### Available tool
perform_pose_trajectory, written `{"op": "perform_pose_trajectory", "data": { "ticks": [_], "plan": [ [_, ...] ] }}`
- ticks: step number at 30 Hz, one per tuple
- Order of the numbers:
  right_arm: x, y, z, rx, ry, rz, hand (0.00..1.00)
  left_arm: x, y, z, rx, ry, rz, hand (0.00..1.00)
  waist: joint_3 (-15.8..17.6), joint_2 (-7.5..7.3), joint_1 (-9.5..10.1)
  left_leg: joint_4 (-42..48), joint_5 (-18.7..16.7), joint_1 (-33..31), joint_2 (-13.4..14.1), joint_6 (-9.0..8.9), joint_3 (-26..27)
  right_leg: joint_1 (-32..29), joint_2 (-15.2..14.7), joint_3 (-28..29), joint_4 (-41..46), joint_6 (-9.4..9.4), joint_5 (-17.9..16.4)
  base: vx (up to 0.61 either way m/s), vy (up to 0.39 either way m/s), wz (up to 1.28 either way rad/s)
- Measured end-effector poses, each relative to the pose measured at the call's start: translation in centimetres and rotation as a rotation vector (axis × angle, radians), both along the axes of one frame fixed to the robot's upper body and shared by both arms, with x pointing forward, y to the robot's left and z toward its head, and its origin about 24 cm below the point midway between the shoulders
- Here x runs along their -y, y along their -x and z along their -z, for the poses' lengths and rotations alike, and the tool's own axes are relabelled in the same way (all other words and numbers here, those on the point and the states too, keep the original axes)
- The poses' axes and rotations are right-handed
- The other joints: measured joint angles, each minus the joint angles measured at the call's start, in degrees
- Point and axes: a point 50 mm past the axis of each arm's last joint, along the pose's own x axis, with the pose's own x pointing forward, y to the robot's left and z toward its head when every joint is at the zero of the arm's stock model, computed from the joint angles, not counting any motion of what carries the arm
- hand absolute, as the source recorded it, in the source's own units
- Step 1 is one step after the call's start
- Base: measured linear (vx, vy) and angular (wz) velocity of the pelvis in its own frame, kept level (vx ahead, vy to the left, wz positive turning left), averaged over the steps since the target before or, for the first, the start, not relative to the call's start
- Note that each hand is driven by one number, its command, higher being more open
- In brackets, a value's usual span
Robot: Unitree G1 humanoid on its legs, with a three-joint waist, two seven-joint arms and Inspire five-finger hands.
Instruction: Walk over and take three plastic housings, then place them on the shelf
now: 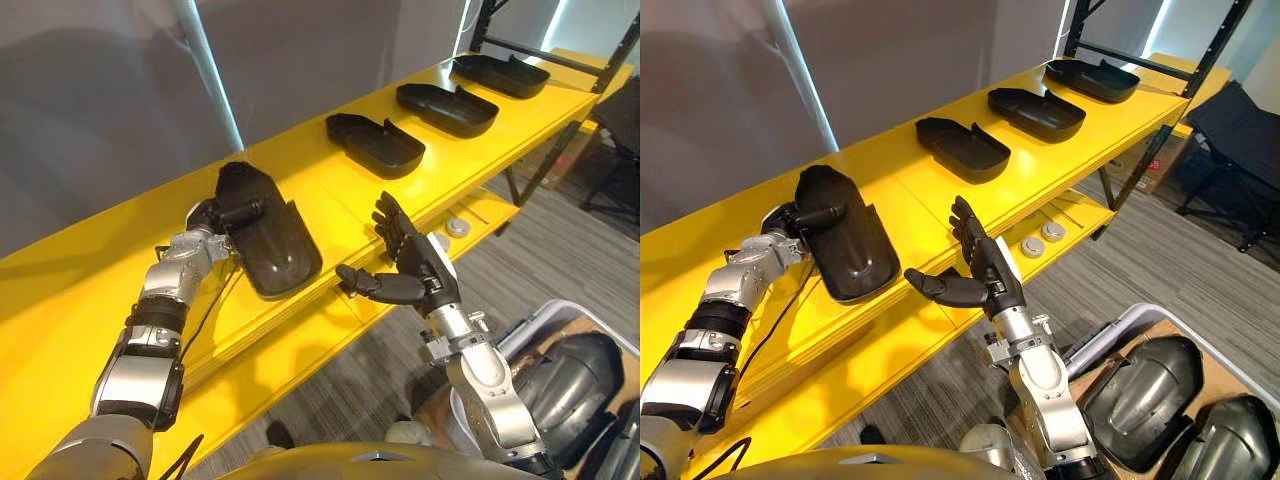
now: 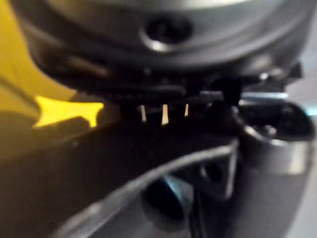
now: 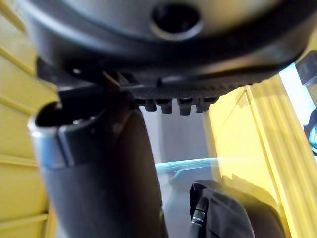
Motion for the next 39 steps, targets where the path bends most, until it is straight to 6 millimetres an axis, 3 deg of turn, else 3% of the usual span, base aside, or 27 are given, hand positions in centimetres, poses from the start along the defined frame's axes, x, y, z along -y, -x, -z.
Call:
{"op": "perform_pose_trajectory", "data": {
  "ticks": [9, 13, 20, 27, 32, 34, 37, 39],
  "plan": [
    [-0.8, 0.2, 0.4, -0.041, 0.012, -0.049, 1.0, -0.5, -0.8, -0.6, -0.044, -0.058, -0.066, 1.0, 0.7, -0.04, -0.04, 0.0, 0.0, -0.1, 0.2, -0.08, 0.2, -0.3, 0.0, 0.4, 0.1, 0.0, 0.0, 0.0, -0.002, -0.02],
    [-1.2, 0.3, -0.8, -0.001, -0.009, -0.051, 1.0, -1.0, -1.3, -1.9, -0.016, -0.163, -0.137, 1.0, 2.3, 0.09, -0.27, 0.0, 0.1, -0.1, 0.0, -0.05, 0.3, -0.4, 0.1, 0.4, 0.4, 0.11, 0.1, 0.0, 0.0, 0.0],
    [-2.7, 1.3, -0.1, -0.04, -0.054, -0.089, 1.0, -2.5, -1.2, -3.1, 0.014, -0.232, -0.306, 1.0, 3.2, 0.84, -1.85, 0.0, 0.3, 0.0, 0.1, 0.21, 0.4, -0.7, 0.4, 0.5, 1.1, 0.11, 0.0, 0.02, -0.004, 0.0],
    [-3.8, 2.5, 0.8, -0.09, -0.068, -0.133, 1.0, -2.4, -2.3, -7.6, 0.19, -0.311, -0.382, 1.0, 3.9, 1.18, -1.78, 0.0, 0.3, 0.0, 0.2, 0.16, 0.4, -1.1, 0.4, 0.7, 2.0, -0.47, -0.6, 0.0, 0.0, 0.0],
    [-4.1, 2.9, 0.9, -0.079, -0.057, -0.174, 1.0, -1.7, -2.5, -10.3, 0.401, -0.213, -0.379, 1.0, 4.0, 1.33, -1.7, 0.0, 0.4, 0.0, 0.2, 0.23, 0.4, -1.1, 0.3, 0.5, 2.2, -0.25, -0.5, 0.0, 0.0, 0.0],
    [-4.2, 3.0, 0.8, -0.071, -0.06, -0.185, 1.0, -0.6, -2.3, -12.7, 0.558, -0.173, -0.349, 1.0, 4.0, 1.32, -1.47, 0.0, 0.6, 0.0, 0.1, 0.27, -0.3, -0.7, 0.3, -0.4, 2.3, -0.28, -0.5, 0.01, -0.007, 0.13],
    [-4.3, 2.7, 0.2, -0.031, -0.064, -0.187, 1.0, 1.1, -0.6, -16.1, 0.789, -0.155, -0.273, 1.0, 4.0, 1.32, -0.39, 0.0, 0.9, 0.0, 0.1, 0.22, -1.3, -0.2, 0.1, -1.4, 2.8, -0.27, -1.0, 0.01, -0.016, 0.2],
    [-4.5, 1.8, -0.9, 0.035, -0.068, -0.177, 1.0, 2.8, 2.7, -18.3, 1.008, -0.124, -0.189, 1.0, 3.9, 1.44, 0.83, 0.0, 1.1, 0.0, 0.0, 0.18, -3.5, 0.8, -0.1, -3.2, 3.6, -0.22, -2.0, 0.01, -0.032, 0.36]
  ]
}}
